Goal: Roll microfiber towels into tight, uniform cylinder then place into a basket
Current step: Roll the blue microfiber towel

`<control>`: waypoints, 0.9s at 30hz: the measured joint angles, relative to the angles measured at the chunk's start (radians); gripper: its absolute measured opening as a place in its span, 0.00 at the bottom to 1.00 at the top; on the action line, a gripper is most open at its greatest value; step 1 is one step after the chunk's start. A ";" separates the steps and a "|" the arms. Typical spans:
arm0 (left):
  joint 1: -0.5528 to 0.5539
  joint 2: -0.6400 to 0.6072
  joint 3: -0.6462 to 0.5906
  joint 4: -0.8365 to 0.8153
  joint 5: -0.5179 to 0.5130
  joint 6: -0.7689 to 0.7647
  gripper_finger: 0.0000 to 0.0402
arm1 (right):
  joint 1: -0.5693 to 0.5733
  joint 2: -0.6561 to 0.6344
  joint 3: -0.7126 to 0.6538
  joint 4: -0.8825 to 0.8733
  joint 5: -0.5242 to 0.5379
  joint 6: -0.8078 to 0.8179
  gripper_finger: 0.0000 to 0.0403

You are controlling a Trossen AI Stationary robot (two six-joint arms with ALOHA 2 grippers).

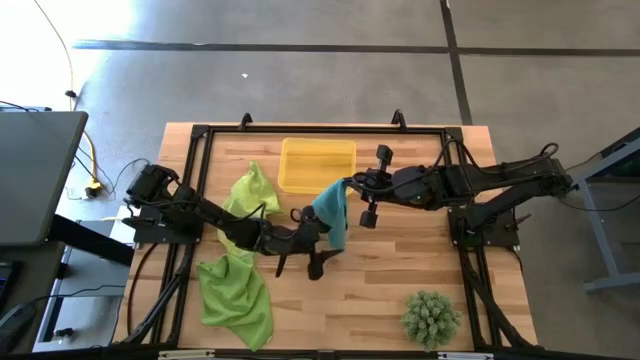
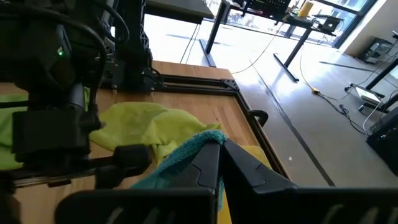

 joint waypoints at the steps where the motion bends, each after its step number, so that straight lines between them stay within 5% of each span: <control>1: -0.001 0.000 0.000 -0.011 0.028 -0.011 0.63 | 0.000 0.000 0.000 0.000 0.000 0.000 0.00; 8: -0.038 0.001 0.000 -0.086 0.057 -0.050 0.54 | 0.000 0.000 0.000 -0.002 0.000 -0.004 0.00; 15: -0.036 0.001 0.000 -0.085 -0.061 -0.050 0.33 | 0.000 0.000 0.000 -0.003 0.000 -0.004 0.00; 27: -0.038 0.001 0.000 -0.149 -0.069 -0.054 0.02 | 0.000 0.000 0.000 -0.060 0.001 -0.021 0.00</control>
